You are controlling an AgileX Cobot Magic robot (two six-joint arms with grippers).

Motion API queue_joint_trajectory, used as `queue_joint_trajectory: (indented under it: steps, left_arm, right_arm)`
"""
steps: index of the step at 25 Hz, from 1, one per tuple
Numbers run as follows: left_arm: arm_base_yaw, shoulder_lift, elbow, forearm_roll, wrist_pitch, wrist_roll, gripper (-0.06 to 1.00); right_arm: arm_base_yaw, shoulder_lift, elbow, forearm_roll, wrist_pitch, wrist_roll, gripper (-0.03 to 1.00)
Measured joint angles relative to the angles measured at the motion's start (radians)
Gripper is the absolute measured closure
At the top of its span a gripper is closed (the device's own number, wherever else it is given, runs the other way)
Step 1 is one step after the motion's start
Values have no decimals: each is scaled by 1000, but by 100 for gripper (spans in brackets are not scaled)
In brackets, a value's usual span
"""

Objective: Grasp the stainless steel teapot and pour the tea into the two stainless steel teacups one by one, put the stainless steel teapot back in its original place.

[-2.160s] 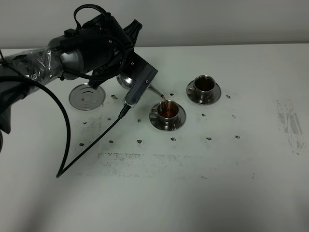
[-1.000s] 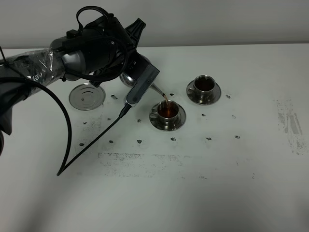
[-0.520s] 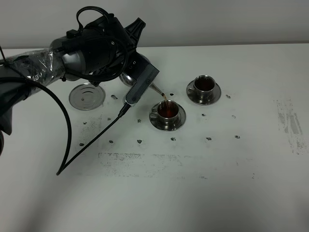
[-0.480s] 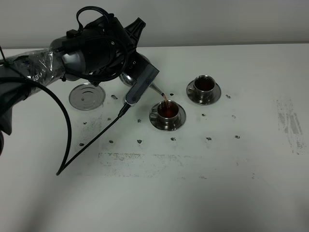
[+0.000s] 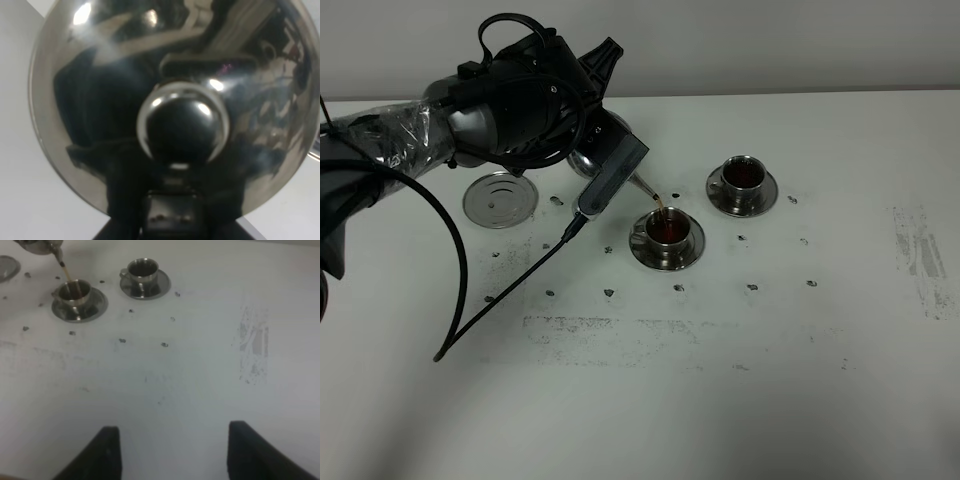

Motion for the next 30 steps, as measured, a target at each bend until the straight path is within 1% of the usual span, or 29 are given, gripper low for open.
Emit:
queue_joint_trajectory:
  steps: [17,24,30]
  left_arm:
    - [0,0,0,2,-1,5,76]
    - [0,0,0,27,-4,5,76]
    - [0,0,0,29,-4,5,76]
  right_arm:
    - [0,0,0,0,0,0,51]
    - [0,0,0,0,0,0,51]
    - [0,0,0,0,0,0,51]
